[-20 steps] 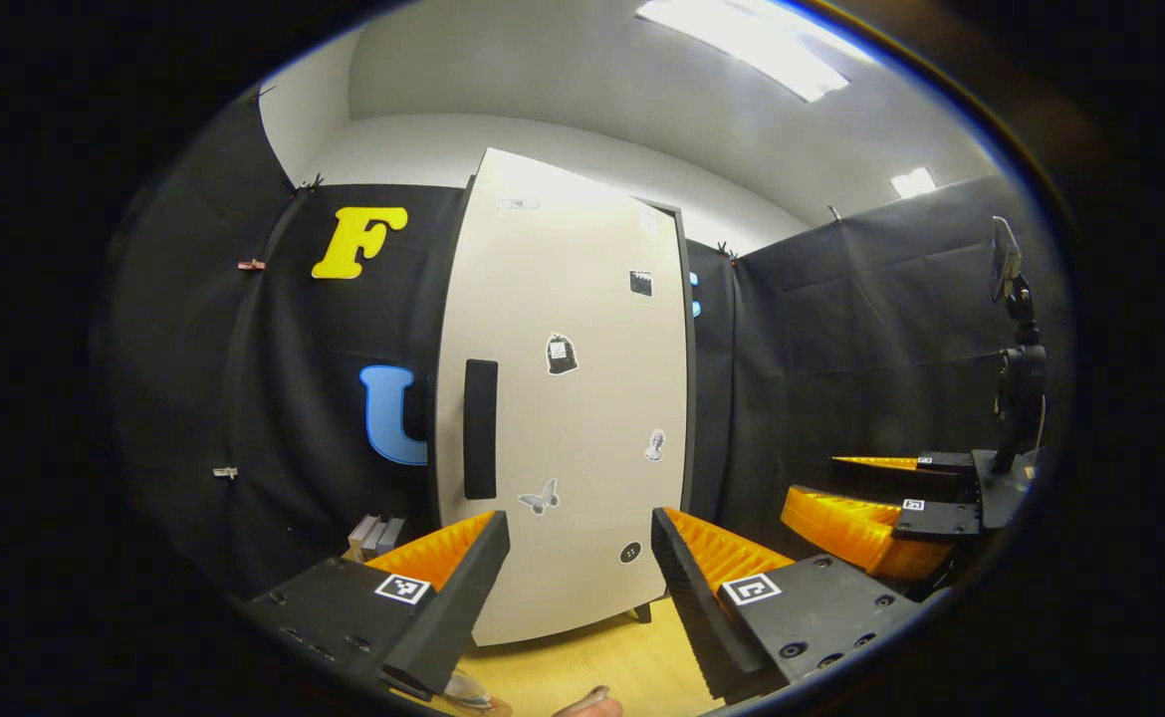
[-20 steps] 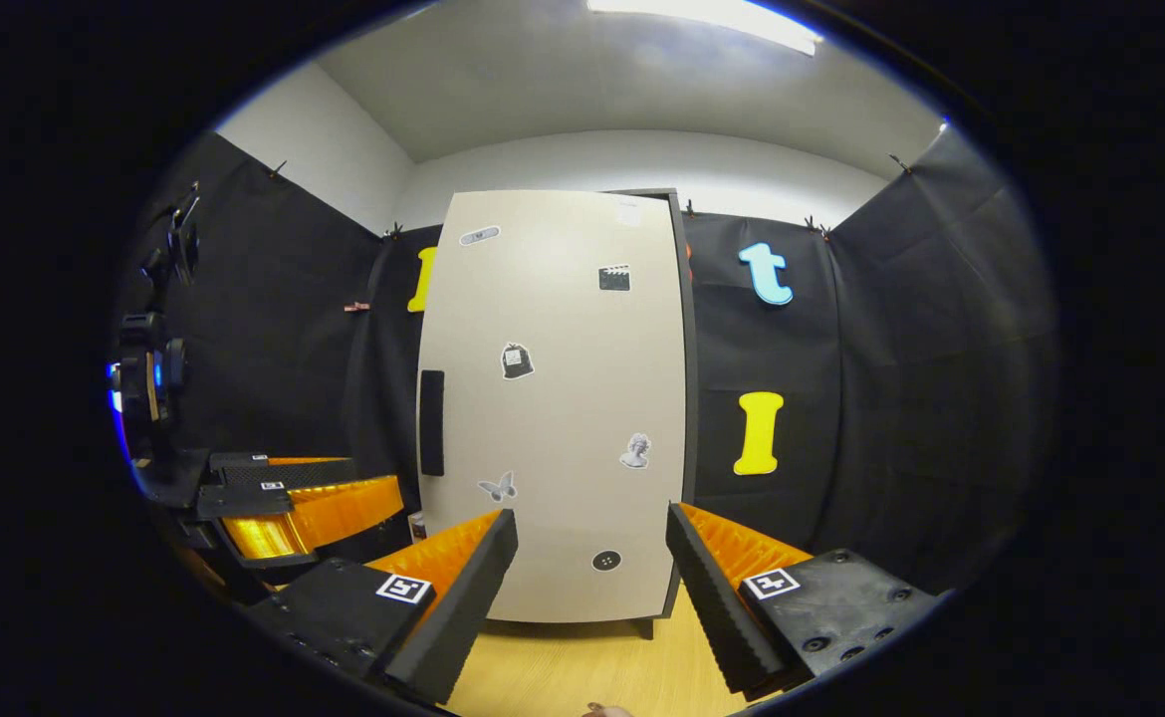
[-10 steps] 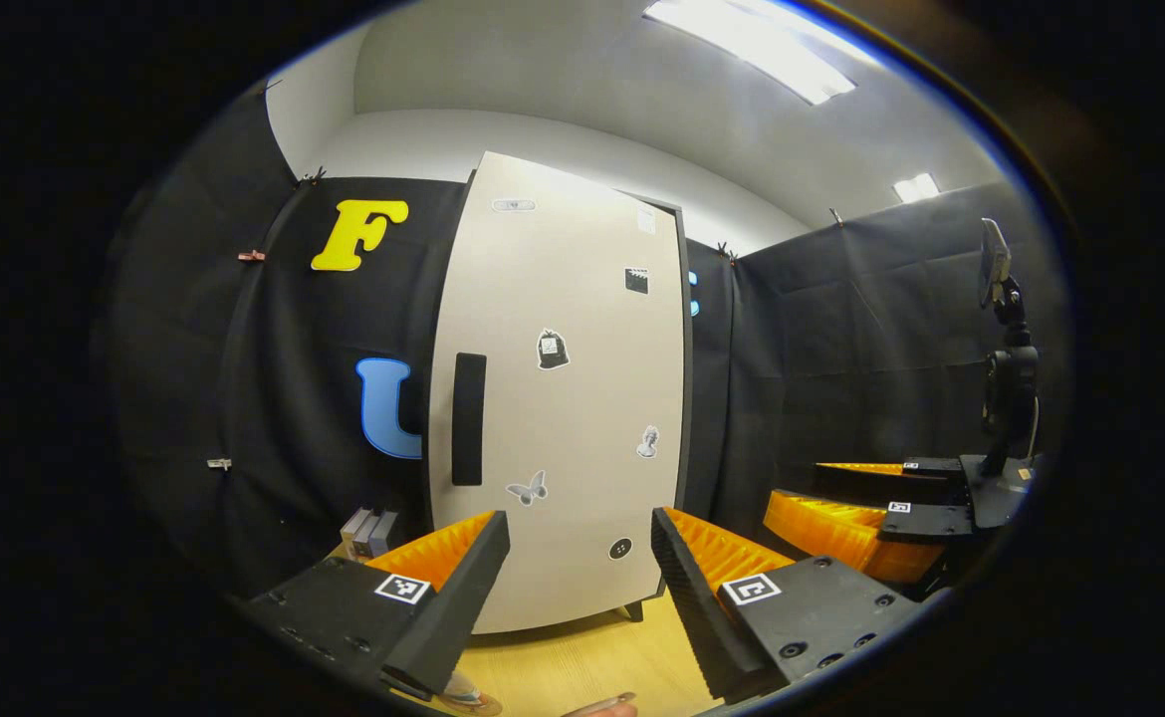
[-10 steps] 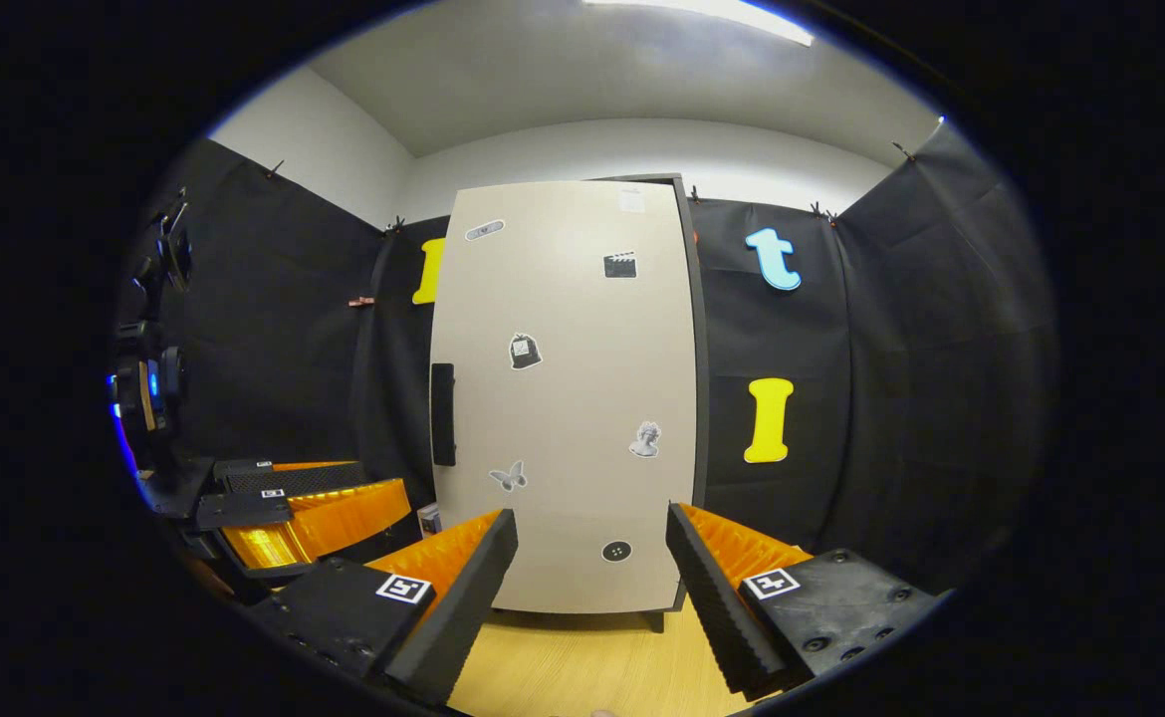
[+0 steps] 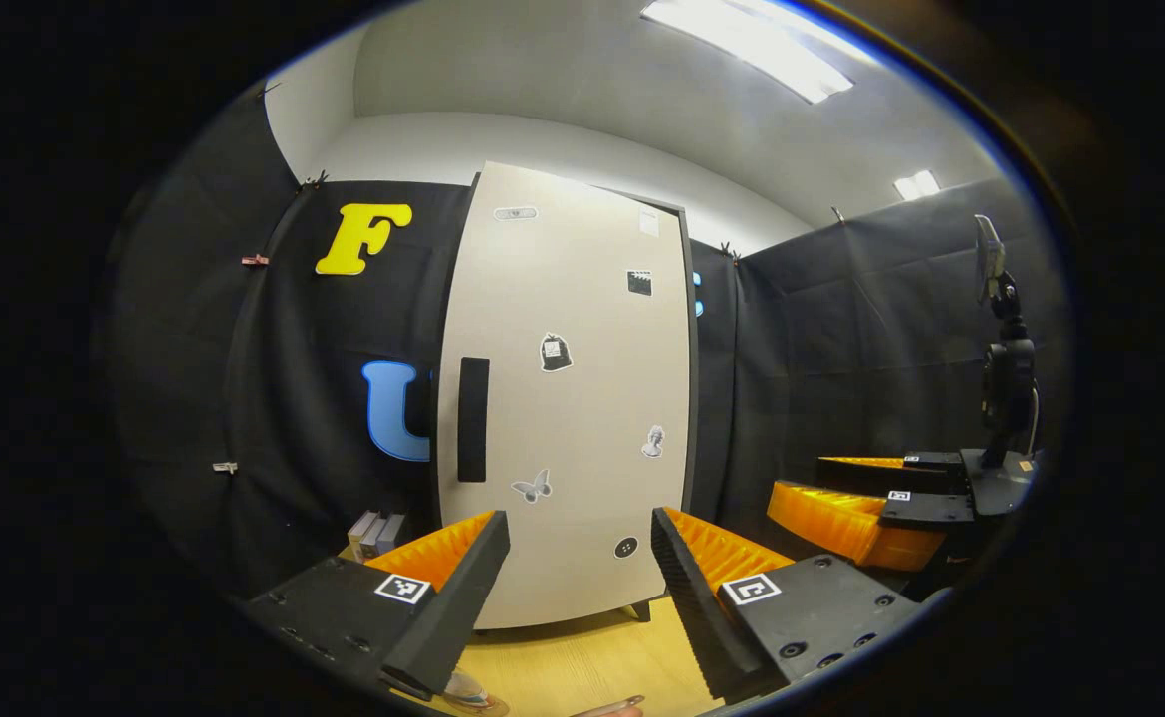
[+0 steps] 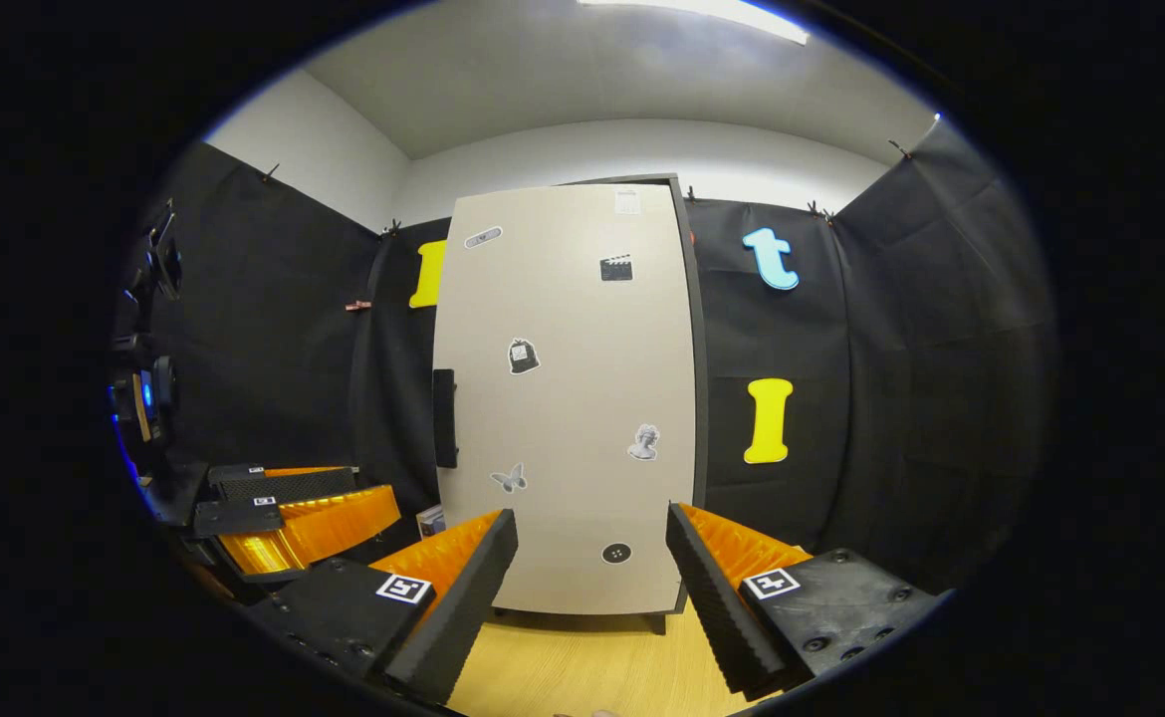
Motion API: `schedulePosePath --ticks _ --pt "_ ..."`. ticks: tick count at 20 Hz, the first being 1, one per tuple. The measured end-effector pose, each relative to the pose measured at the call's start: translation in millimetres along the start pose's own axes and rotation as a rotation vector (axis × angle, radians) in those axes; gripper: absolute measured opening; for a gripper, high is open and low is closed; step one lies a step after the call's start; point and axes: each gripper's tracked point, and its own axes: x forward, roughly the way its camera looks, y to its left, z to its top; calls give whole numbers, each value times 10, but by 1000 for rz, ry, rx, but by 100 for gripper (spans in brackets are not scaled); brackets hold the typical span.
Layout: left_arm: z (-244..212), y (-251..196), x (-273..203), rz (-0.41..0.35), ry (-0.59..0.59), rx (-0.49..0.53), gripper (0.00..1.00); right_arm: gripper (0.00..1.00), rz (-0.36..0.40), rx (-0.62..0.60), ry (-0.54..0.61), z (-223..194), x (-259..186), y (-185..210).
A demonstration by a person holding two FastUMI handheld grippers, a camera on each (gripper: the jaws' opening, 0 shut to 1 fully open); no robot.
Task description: Open the cabinet door with the right hand, grasp the bottle in the cabinet with the left hand and place it on the coaster, then close the cabinet door with the right hand.
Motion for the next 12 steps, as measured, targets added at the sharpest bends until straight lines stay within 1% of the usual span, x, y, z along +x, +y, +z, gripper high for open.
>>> schedulePosePath --ticks 12 --pt "18 -76 11 -27 -5 11 91 98 -18 -15 11 -26 5 -79"
